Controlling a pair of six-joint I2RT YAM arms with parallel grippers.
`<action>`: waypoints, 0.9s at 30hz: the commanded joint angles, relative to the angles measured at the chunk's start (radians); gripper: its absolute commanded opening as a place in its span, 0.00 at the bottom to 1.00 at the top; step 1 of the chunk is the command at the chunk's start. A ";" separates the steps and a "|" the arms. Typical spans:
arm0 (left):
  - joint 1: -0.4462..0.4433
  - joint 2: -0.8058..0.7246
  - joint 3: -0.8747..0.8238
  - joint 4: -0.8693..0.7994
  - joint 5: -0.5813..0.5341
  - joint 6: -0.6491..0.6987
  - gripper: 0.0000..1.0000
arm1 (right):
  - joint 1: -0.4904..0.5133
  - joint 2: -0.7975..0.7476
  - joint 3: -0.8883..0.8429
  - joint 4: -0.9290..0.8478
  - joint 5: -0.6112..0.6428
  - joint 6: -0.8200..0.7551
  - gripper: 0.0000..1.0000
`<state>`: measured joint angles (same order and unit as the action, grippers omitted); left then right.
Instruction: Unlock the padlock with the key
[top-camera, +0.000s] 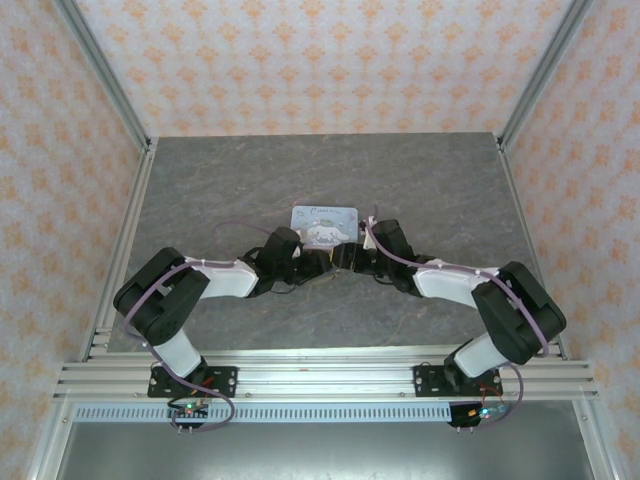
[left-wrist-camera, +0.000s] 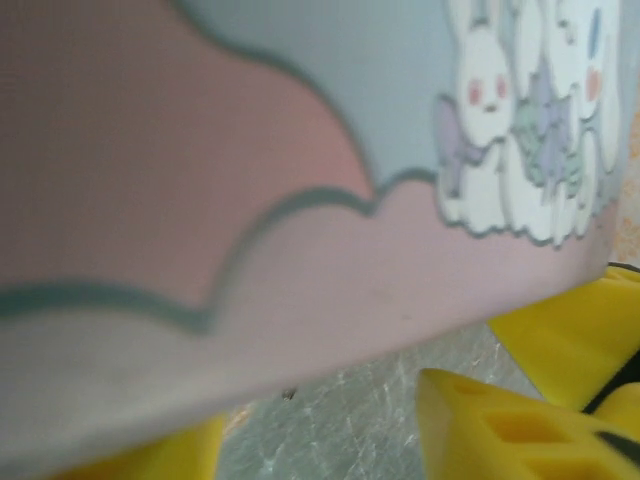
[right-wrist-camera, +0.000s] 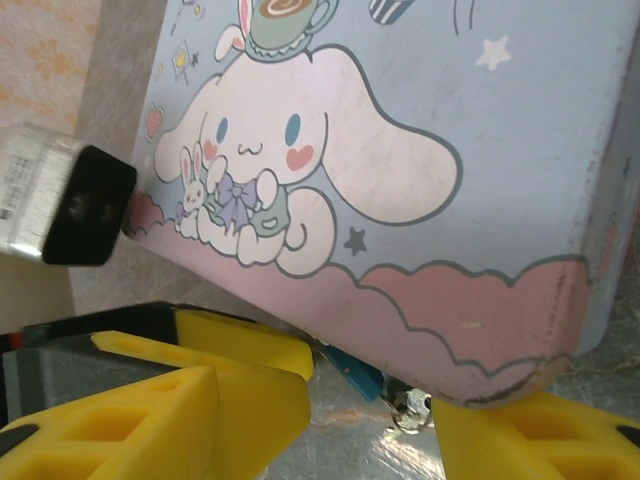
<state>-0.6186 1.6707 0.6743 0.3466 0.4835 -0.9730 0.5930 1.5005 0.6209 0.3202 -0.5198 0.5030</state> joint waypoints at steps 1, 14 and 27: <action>-0.010 -0.061 0.011 -0.034 0.017 0.009 0.66 | 0.011 0.023 -0.013 0.073 0.012 0.029 0.59; 0.081 -0.348 0.031 -0.260 -0.078 0.052 0.90 | 0.022 0.096 0.014 0.097 0.018 0.026 0.58; 0.146 -0.329 -0.044 -0.200 -0.086 -0.003 0.95 | 0.019 0.133 0.096 0.070 0.069 0.009 0.57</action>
<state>-0.4816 1.3151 0.6529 0.1207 0.4103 -0.9520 0.6109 1.6421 0.7074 0.3885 -0.4774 0.5278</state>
